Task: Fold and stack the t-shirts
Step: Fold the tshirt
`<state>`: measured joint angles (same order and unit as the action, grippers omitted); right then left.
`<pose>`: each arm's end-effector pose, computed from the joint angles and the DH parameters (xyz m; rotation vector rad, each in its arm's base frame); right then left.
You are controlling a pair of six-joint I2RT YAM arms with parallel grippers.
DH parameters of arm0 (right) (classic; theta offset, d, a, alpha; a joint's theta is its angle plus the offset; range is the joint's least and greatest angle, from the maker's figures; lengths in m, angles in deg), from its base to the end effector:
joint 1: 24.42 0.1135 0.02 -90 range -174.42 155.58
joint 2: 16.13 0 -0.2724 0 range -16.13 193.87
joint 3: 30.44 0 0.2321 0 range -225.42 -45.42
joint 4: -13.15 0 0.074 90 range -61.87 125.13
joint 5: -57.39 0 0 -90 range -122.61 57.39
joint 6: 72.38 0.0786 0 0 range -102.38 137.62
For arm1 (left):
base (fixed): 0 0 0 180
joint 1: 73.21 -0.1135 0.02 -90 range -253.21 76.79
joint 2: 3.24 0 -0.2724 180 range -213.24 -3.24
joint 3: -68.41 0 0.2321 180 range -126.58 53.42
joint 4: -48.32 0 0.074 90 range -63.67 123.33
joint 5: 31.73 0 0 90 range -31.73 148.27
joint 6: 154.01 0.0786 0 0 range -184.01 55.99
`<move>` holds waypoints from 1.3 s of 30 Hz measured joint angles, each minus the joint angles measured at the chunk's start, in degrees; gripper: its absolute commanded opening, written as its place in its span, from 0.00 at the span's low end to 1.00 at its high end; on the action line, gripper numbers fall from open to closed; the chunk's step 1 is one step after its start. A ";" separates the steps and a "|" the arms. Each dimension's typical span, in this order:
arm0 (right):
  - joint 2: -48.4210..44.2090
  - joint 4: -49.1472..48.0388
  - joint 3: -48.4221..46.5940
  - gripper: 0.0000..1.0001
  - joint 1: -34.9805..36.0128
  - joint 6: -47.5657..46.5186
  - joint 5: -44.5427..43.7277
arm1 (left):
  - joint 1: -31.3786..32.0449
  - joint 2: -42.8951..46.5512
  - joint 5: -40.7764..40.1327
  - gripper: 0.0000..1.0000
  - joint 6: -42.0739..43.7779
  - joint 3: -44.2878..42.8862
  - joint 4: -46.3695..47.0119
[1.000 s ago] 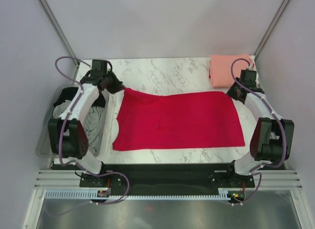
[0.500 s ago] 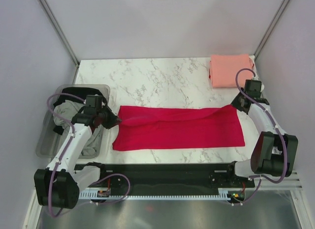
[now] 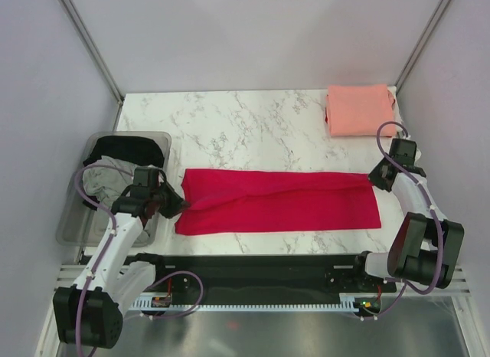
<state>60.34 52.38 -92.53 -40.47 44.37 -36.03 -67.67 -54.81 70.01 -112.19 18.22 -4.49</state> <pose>0.2597 -0.0796 0.1980 0.9365 2.3223 0.0023 0.1687 -0.0324 0.1989 -0.8668 2.4589 -0.6194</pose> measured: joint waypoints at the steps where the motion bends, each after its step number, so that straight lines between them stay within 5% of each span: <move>1: 0.00 0.15 0.37 0.00 -0.46 0.00 0.15 | 0.00 0.57 0.31 0.02 -0.02 0.79 -0.07; 3: 0.00 0.35 1.03 0.04 -0.94 0.02 0.39 | 0.02 2.43 0.68 0.05 -0.42 2.84 -0.24; 4: 0.00 0.44 1.33 0.34 -1.07 0.04 0.57 | 0.02 3.65 0.87 0.08 -0.76 3.98 -0.37; 8: 0.00 0.70 1.79 0.83 -1.11 0.76 1.03 | 0.07 6.99 2.27 0.40 -2.19 5.44 -1.92; 15: -2.56 1.18 1.97 0.87 -1.07 0.98 2.01 | 0.07 14.56 6.01 0.64 -5.33 6.19 -3.91; 21: -6.34 0.52 1.97 0.86 4.44 1.75 5.01 | 0.26 15.85 5.92 0.60 -5.97 6.19 -3.65; 30: 4.39 -1.66 2.64 0.86 16.20 2.05 5.92 | 14.82 -9.22 -3.61 0.57 -6.60 2.32 4.04; 39: 5.42 -5.75 6.54 0.87 19.78 3.28 3.72 | 16.57 -35.28 -5.66 0.55 -6.45 -9.79 13.55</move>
<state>65.76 46.63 -86.00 -20.69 47.64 -32.31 -51.10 -90.09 64.35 -118.64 8.43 9.06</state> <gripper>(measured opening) 0.864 0.561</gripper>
